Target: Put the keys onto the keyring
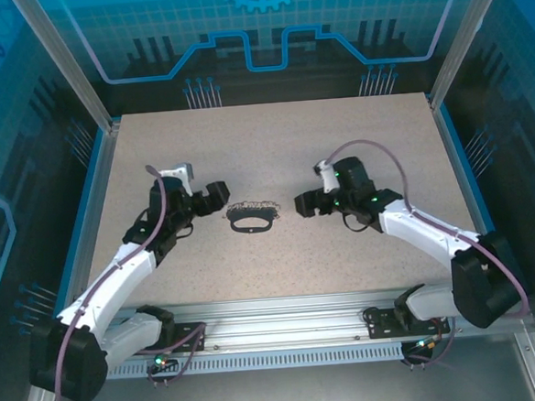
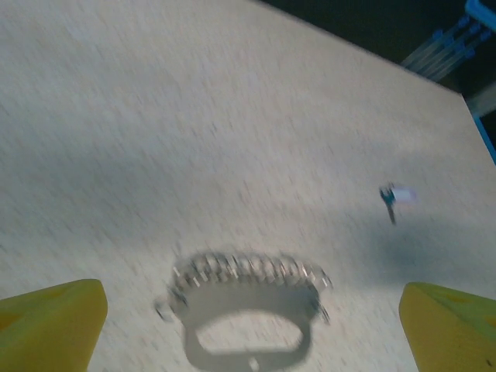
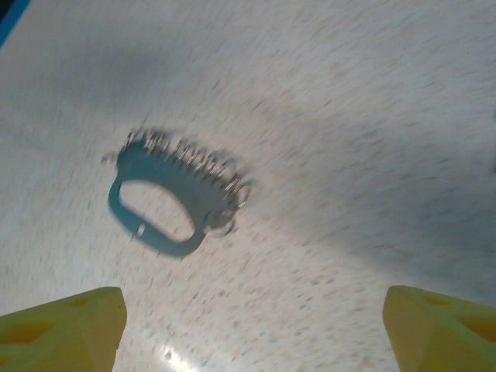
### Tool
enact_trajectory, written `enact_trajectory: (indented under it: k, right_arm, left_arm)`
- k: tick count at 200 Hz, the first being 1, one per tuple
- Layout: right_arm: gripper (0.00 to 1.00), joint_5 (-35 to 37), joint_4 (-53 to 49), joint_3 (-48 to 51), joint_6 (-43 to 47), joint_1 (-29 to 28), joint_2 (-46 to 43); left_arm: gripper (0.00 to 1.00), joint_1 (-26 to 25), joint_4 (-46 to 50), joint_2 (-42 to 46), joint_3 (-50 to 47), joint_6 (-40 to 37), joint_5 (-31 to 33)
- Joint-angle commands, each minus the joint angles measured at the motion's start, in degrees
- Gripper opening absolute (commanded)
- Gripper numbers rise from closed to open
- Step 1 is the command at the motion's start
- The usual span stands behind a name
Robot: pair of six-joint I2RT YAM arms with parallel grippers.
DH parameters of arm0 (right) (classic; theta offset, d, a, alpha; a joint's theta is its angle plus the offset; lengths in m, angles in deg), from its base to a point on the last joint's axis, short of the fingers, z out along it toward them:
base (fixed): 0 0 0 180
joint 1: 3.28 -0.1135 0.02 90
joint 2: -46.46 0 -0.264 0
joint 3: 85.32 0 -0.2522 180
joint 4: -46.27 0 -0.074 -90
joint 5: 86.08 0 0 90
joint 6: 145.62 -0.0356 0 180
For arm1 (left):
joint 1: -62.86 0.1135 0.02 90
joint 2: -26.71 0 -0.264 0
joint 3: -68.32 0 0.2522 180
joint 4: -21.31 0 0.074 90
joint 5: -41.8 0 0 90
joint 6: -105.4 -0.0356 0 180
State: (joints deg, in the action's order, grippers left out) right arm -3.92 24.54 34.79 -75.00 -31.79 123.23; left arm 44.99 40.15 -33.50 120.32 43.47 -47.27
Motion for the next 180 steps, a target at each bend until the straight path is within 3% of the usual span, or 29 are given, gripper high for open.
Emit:
enact_trajectory:
  k: [1, 36, 95, 180]
  right_arm:
    - [0.84, 1.63, -4.16, -2.22, 1.79, -4.26, 3.17]
    - [0.74, 5.71, -7.77, -6.66, 3.10, -8.87, 11.16]
    - [0.56, 8.32, -8.64, -12.64, 6.12, -11.52, 20.75]
    - [0.51, 8.70, -9.17, -18.30, 9.78, -11.63, 27.87]
  left_arm:
    - [0.98, -4.36, 3.54, -1.44, -1.97, 8.92, -2.25]
    - [0.96, -8.59, -0.33, -7.14, -3.74, 14.80, -1.83]
    - [0.97, -9.29, -5.59, -15.26, -3.02, 15.78, -1.84]
    - [0.98, -8.56, -10.81, -25.66, 0.16, 14.51, -2.03]
